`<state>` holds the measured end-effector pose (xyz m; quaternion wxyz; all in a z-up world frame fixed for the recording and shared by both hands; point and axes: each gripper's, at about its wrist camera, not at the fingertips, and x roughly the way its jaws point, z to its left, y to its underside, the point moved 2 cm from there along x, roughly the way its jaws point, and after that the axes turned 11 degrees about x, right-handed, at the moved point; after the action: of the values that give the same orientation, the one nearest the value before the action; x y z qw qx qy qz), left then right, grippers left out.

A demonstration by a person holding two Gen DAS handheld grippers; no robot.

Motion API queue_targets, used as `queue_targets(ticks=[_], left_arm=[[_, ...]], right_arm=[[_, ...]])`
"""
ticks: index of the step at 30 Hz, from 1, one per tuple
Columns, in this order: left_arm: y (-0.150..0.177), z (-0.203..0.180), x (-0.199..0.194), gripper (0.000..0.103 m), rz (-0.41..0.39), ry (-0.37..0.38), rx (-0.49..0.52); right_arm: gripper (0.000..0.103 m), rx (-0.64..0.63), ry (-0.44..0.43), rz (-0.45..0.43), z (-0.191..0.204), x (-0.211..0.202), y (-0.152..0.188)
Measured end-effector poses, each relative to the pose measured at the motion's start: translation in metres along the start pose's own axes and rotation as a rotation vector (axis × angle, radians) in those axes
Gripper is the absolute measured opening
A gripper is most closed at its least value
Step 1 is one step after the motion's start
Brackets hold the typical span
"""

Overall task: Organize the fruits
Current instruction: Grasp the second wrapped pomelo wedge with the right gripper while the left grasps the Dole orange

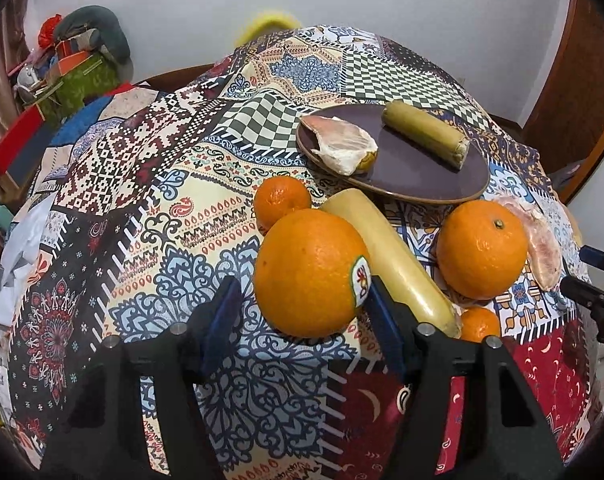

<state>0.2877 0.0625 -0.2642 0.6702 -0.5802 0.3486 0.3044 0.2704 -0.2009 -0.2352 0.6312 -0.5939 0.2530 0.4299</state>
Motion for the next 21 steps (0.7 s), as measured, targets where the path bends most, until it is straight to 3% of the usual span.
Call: queue_targets(ticks=[5, 10, 16, 21], left_arm=[[-0.003, -0.002, -0.001, 0.056, 0.0, 0.0, 0.005], [-0.002, 0.005, -0.005, 0.055, -0.013, 0.007, -0.016], [-0.004, 0.014, -0.005, 0.062, -0.019, 0.004, -0.03], [-0.009, 0.009, 0.003, 0.061, -0.017, -0.005, -0.019]], right_arm=[[0.086, -0.019, -0.028, -0.017, 0.018, 0.006, -0.012], [0.085, -0.05, -0.001, 0.025, 0.03, 0.033, -0.017], [0.081, -0.025, 0.008, 0.017, 0.02, 0.039, -0.021], [0.075, -0.021, -0.006, 0.015, 0.017, 0.042, -0.023]])
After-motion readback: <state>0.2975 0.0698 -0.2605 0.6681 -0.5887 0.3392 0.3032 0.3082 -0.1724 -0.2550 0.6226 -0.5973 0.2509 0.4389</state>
